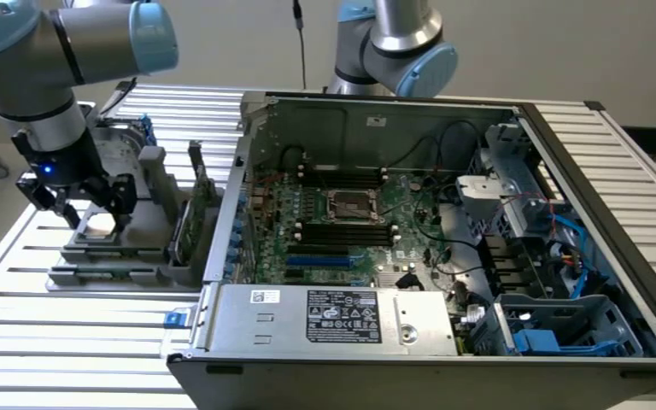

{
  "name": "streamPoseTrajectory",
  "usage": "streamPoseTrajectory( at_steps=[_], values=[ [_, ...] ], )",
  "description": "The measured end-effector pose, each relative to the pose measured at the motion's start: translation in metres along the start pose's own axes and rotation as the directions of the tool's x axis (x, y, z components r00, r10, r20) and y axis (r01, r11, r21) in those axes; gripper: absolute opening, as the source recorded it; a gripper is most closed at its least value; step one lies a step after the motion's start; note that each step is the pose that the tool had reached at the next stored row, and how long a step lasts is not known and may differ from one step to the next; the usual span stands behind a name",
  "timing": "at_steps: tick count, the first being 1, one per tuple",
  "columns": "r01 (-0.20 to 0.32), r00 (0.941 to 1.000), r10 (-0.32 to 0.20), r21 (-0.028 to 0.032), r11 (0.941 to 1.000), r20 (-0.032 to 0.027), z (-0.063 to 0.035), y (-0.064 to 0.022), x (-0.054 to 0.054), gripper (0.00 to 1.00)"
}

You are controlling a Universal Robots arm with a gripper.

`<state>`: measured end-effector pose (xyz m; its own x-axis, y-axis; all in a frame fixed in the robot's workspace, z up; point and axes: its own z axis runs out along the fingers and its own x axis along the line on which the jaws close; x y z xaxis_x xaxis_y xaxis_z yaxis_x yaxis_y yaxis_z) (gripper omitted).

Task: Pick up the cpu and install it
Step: 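Pick up the cpu and move it towards the insertion slot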

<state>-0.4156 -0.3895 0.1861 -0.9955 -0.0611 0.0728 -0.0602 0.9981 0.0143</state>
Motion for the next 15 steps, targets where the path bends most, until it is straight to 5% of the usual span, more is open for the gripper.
streamPoseTrajectory(
  at_steps=[15],
  values=[
    [-0.01, 1.0, 0.01, -0.0009, 1.0, 0.0001, 0.0002, -0.0011, -0.0024, 0.73]
  ],
)
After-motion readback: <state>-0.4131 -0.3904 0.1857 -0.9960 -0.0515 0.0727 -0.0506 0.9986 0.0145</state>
